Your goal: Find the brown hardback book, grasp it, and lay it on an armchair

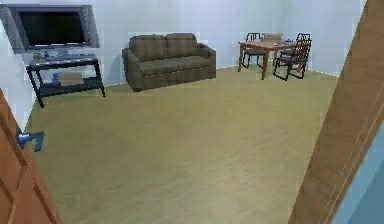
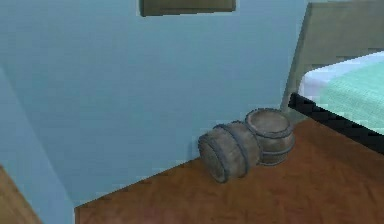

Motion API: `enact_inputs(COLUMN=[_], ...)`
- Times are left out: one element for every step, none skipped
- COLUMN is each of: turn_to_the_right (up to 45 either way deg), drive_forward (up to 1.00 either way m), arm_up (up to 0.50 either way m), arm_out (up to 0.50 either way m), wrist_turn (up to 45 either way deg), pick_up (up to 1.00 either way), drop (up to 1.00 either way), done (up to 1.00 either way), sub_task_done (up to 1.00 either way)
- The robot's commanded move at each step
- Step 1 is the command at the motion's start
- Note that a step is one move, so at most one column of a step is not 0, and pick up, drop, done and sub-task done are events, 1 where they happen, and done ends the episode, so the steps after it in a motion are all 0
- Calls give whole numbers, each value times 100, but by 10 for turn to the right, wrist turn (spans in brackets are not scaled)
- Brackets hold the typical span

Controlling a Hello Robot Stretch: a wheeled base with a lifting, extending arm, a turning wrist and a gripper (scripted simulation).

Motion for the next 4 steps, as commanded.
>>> enact_inputs(turn_to_the_right=[0,90,0,-360], drive_forward=[45,0,25,0], arm_up=[0,0,0,0], arm_out=[0,0,0,0], wrist_turn=[0,0,0,0], pick_up=[0,0,0,0], drop=[0,0,0,0], done=[0,0,0,0], sub_task_done=[0,0,0,0])
